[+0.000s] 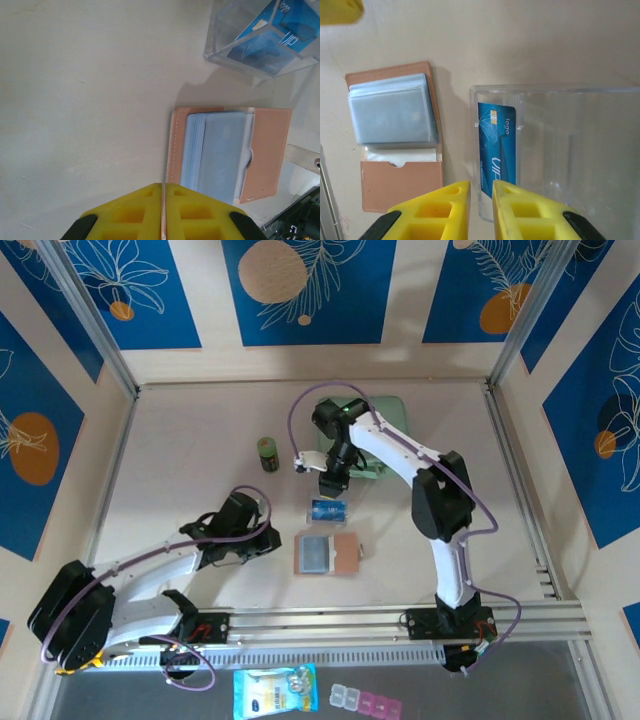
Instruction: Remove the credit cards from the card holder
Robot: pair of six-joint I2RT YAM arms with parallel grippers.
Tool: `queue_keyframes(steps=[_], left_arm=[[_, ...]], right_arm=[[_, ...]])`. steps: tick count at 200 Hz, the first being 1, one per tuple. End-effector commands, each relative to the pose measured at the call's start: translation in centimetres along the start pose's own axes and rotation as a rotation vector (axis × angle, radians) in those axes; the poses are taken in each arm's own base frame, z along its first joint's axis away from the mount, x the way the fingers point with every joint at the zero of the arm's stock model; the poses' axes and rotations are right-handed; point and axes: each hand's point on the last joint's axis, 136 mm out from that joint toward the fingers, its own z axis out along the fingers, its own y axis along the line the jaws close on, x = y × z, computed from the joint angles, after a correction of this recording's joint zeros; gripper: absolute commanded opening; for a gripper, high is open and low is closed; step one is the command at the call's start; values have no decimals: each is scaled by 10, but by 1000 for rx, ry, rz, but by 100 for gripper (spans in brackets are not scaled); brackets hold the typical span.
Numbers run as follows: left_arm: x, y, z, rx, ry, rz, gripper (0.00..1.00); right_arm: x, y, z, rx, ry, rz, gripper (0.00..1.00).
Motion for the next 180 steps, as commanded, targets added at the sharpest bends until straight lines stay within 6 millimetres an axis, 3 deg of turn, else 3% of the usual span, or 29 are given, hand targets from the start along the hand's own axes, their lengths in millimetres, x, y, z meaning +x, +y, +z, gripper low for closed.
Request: queue_keyframes(steps=[1, 34, 68, 117, 148, 180], left_arm=[[-8, -17, 1, 52, 9, 24, 9], [-9, -26, 6, 76, 26, 32, 8], [-9, -34, 10, 86, 39, 48, 8], [-1, -38, 20, 87, 74, 69, 6], [7, -38, 27, 78, 105, 86, 6], [15, -33, 33, 64, 124, 87, 5]], right_arm=[[-7, 11, -19, 28, -72, 61, 19], [-9, 17, -21, 61, -145, 208, 18], [-10, 22, -12, 64, -245, 501, 16], [0, 54, 19, 11, -309, 902, 14], [-2, 80, 40, -46, -313, 1031, 12], [8, 94, 54, -29, -265, 1133, 9]])
